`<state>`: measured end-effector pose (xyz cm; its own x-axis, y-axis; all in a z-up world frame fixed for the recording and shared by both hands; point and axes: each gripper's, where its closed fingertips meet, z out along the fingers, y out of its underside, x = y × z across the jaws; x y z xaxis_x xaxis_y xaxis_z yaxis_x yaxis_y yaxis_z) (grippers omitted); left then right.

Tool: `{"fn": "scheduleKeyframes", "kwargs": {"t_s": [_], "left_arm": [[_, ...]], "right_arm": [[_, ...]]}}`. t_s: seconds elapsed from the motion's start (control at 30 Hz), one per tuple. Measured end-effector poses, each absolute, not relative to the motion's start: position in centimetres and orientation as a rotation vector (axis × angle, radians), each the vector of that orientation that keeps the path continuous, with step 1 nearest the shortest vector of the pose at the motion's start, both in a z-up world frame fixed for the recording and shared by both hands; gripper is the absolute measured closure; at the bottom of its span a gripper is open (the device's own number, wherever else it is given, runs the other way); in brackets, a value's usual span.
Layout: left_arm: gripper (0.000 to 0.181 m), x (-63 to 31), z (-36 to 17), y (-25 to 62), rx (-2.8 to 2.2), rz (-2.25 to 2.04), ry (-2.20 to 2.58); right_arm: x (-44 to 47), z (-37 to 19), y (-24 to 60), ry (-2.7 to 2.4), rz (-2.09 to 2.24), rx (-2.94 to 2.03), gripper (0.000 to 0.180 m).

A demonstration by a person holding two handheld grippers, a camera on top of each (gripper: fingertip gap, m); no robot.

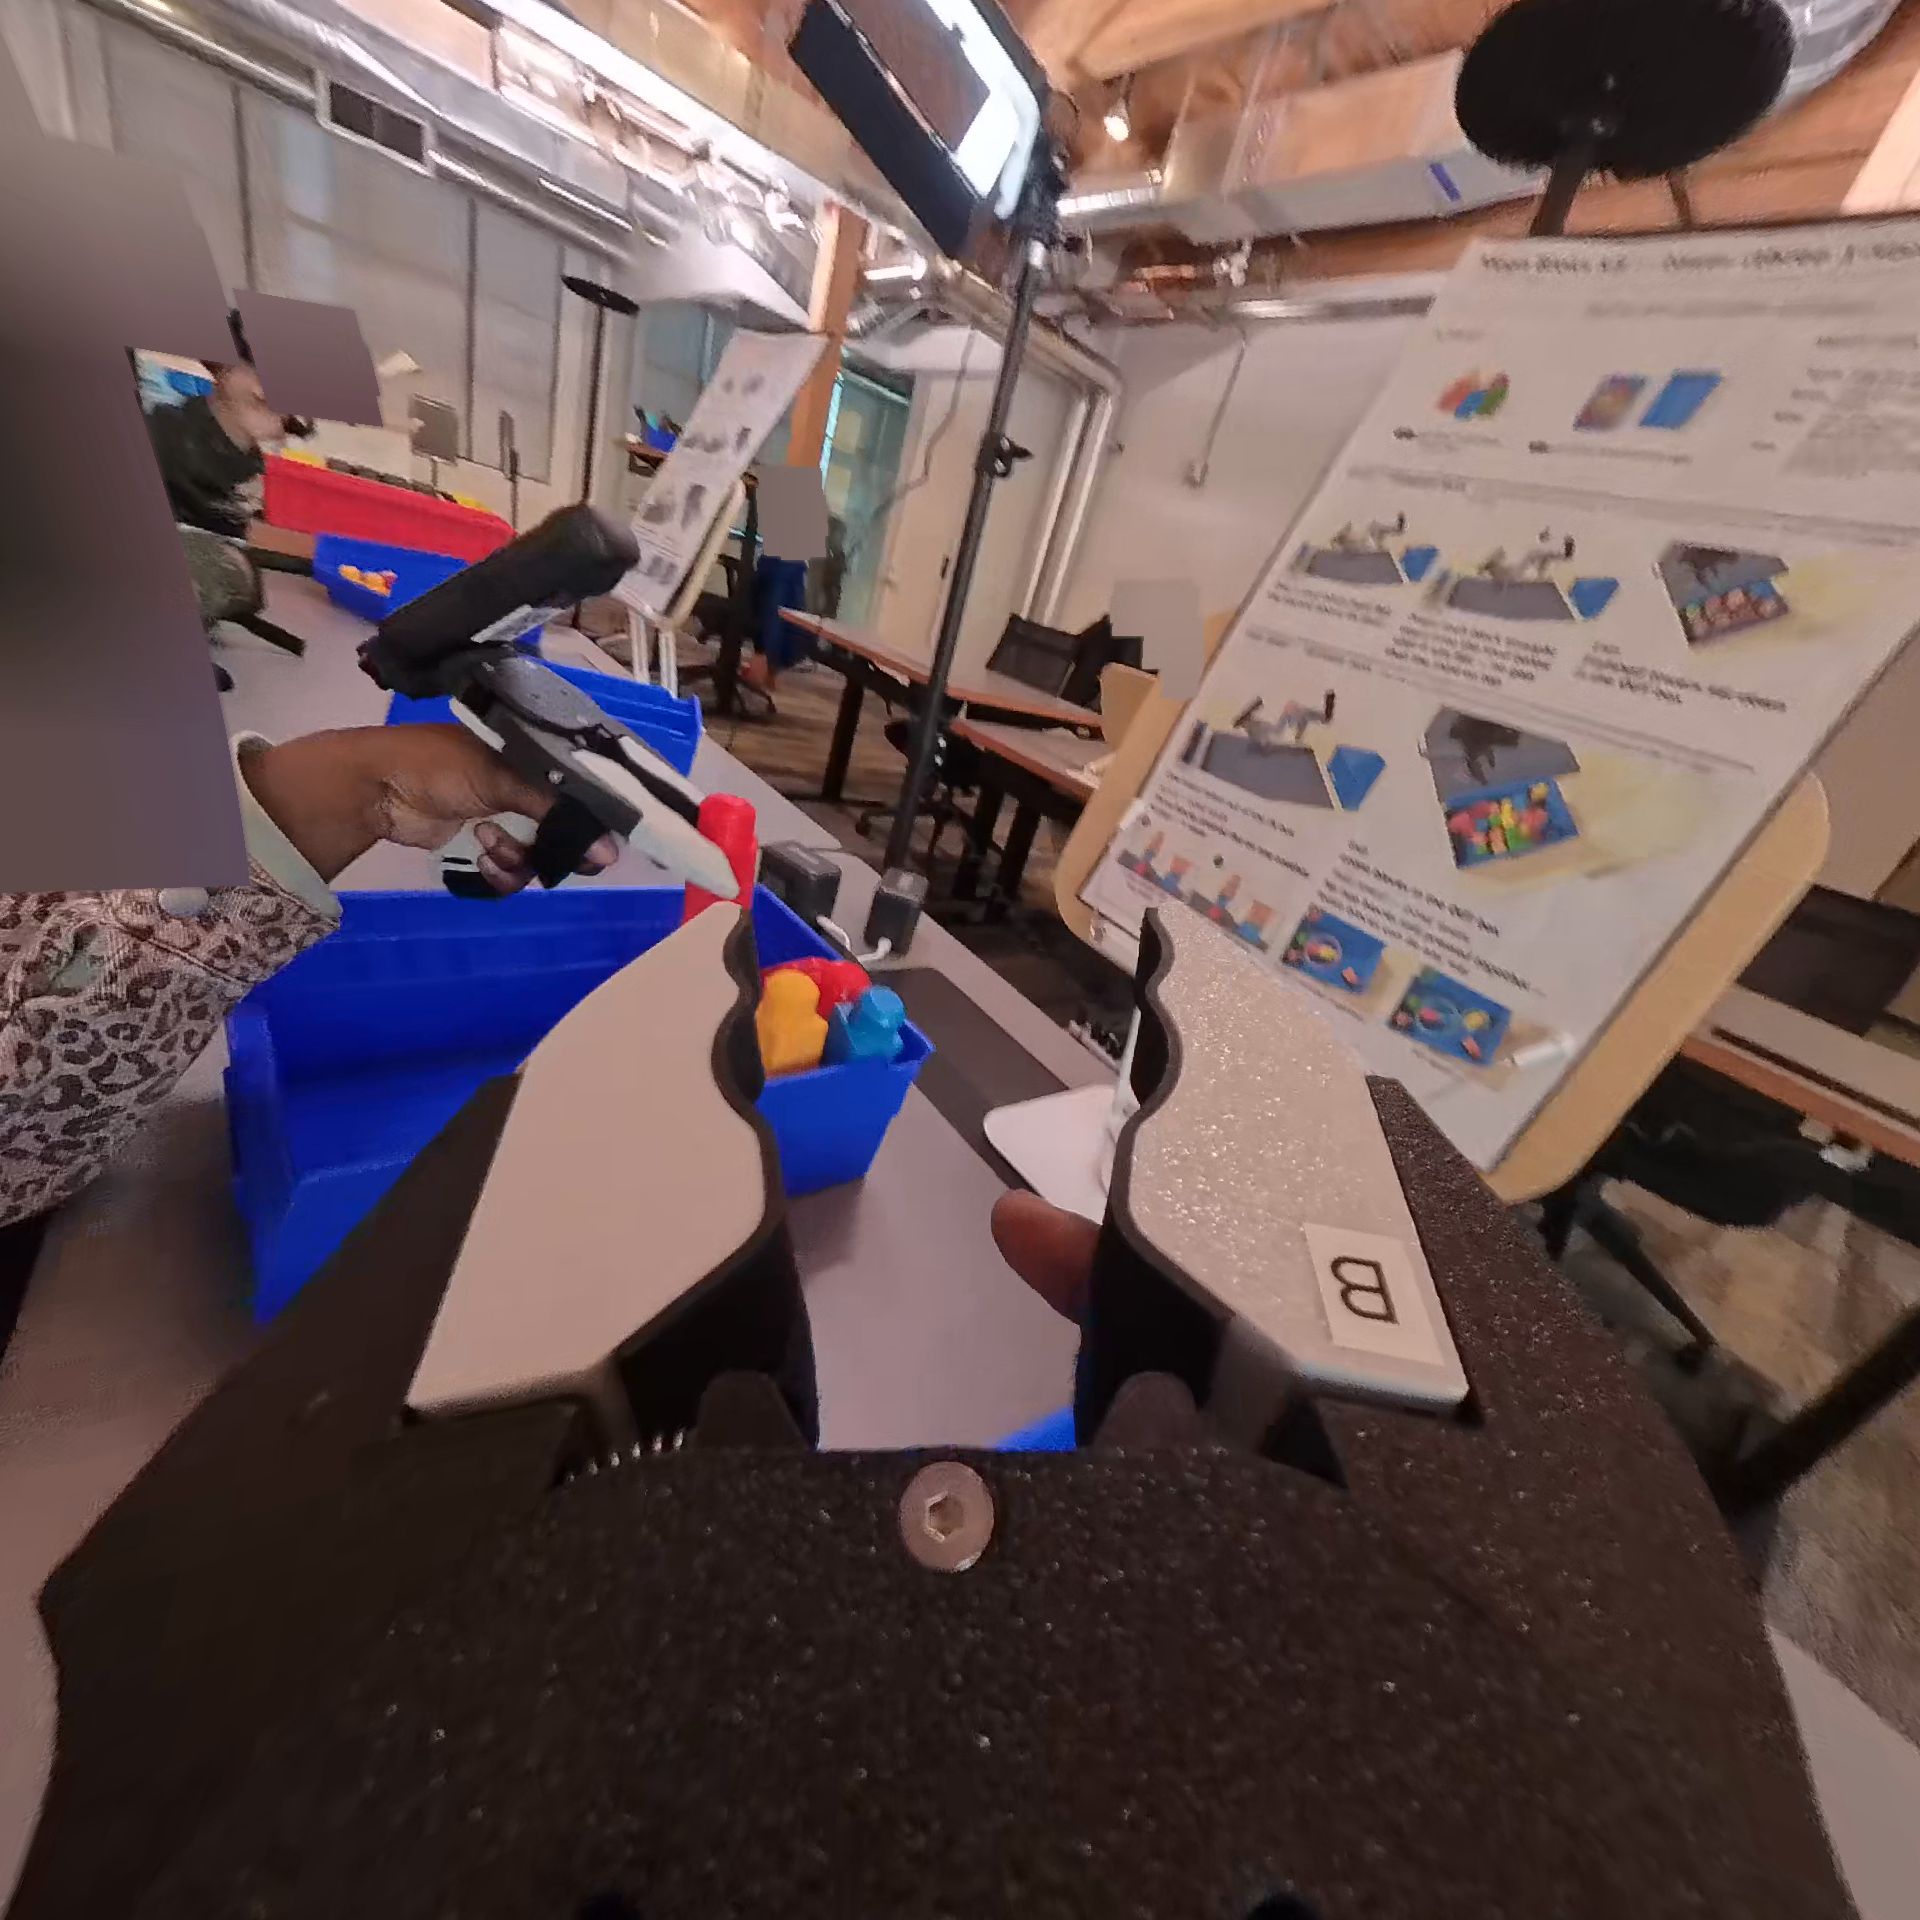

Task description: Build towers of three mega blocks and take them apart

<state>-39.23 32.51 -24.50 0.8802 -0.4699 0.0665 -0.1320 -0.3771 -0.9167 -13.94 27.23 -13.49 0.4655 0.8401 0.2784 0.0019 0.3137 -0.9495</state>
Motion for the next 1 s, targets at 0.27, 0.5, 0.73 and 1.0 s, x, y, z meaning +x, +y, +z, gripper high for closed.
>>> {"fn": "scheduleKeyframes", "kwargs": {"t_s": [0.27, 0.5, 0.73, 1.0], "left_arm": [[0.144, -38.2, -10.5, 27.9, -1.254, -0.982, 0.145], [0.145, -32.7, -8.4, 25.4, -1.148, -1.409, 0.239], [0.122, -30.8, -6.9, 24.6, -1.029, -1.5, 0.271], [0.117, -25.5, -8.6, 25.2, -1.233, -1.252, 0.33]], "right_arm": [[-22.3, -12.2, 24.7, -1.072, 0.575, -0.81, 0.108], [-26.4, -12.1, 22.9, -1.109, 0.403, -0.657, 0.103], [-26.0, -11.3, 23.4, -1.037, 0.323, -0.68, 0.144], [-24.7, -9.2, 22.7, -0.955, 0.206, -0.613, 0.145]]}}
